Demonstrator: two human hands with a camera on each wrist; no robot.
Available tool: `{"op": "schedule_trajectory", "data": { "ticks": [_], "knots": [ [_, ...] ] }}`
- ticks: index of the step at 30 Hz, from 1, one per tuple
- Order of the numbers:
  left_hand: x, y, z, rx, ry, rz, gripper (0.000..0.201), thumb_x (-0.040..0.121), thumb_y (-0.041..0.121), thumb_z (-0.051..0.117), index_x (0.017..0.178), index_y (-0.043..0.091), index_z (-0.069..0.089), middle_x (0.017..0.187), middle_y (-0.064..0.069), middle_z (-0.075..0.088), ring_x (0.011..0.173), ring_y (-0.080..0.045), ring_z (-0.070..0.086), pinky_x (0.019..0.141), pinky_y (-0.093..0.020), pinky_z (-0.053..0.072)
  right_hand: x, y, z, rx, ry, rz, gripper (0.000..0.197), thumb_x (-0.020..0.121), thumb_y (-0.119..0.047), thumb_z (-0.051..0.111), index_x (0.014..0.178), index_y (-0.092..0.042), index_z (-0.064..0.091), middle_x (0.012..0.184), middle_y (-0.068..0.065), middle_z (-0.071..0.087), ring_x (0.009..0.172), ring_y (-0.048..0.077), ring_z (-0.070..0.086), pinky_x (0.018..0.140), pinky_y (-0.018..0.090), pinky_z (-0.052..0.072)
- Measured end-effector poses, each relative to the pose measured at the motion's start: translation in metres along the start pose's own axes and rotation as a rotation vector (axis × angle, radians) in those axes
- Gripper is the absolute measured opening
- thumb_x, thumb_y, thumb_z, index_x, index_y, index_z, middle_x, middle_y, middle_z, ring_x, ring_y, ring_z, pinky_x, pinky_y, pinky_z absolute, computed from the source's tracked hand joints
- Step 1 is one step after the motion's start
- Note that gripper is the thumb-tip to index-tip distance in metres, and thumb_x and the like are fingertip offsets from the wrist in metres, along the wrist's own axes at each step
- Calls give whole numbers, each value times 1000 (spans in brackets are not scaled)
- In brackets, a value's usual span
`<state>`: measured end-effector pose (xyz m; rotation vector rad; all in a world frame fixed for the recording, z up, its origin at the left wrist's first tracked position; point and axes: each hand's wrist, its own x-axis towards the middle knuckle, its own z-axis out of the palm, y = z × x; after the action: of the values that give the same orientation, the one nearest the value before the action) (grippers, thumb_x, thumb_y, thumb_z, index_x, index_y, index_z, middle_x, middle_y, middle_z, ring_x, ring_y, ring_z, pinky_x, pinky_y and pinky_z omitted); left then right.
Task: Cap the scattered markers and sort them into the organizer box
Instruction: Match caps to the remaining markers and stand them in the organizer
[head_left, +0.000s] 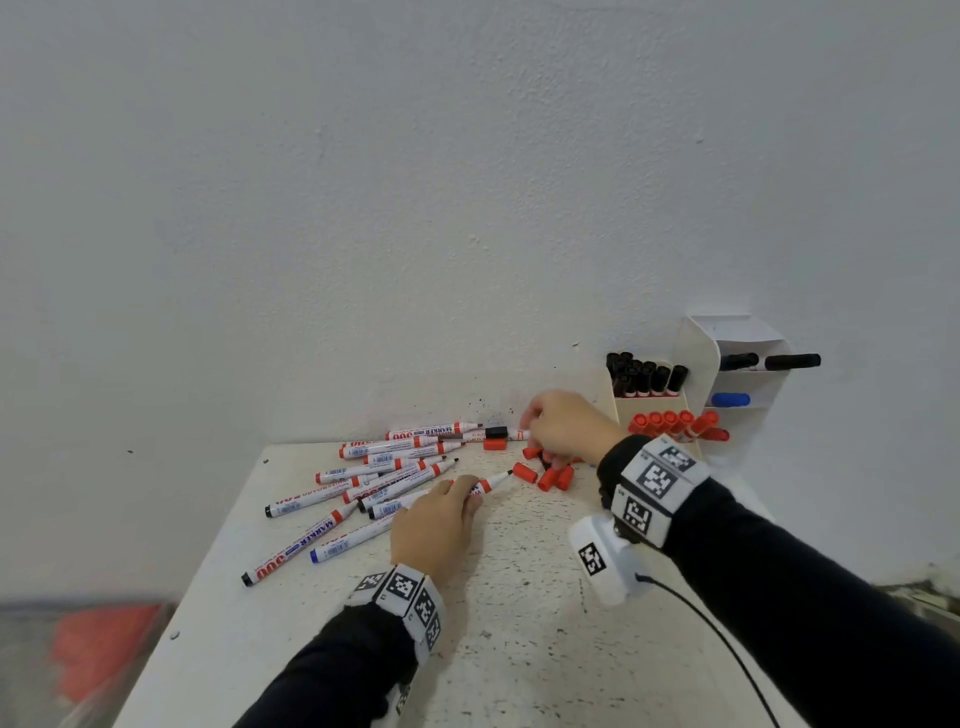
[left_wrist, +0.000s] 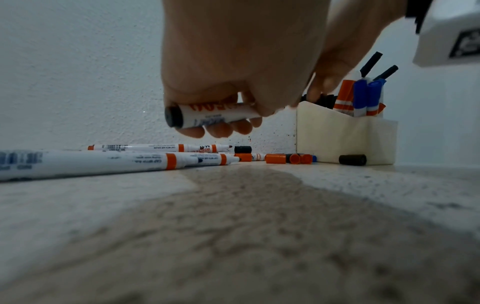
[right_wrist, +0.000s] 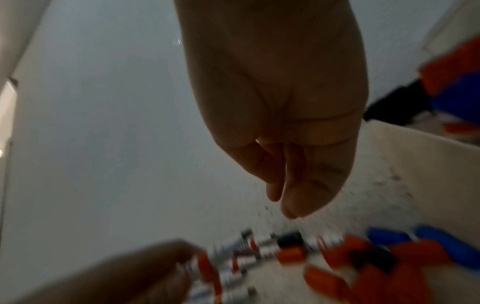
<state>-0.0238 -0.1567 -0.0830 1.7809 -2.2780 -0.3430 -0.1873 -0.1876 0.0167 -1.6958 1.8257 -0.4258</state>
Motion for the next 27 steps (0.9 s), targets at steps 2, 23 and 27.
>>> {"op": "schedule_trajectory", "data": {
  "ticks": [2,23,27],
  "knots": [
    [0,2,2,-7,16,-4,37,101,40,23,132,26,39,124,6,54,107,-15,56,93,-39,46,5,15,21,-153,-58,31,27,94,-10,41,115,-1,56,109,13,62,81,22,61,71,30,52],
    [0,0,8,-68,-56,-68,40,101,38,24,136,23,38,122,-1,56,108,-20,55,92,-42,46,-1,69,65,-829,91,136,25,92,-13,48,117,-12,51,118,6,59,108,21,56,86,28,41],
    [2,-1,8,-89,-61,-69,40,101,38,25,135,23,39,120,-1,56,106,-20,56,91,-41,47,-2,65,66,-388,262,-51,30,90,-2,48,120,-7,46,123,13,47,97,23,53,79,28,45]
  ]
}}
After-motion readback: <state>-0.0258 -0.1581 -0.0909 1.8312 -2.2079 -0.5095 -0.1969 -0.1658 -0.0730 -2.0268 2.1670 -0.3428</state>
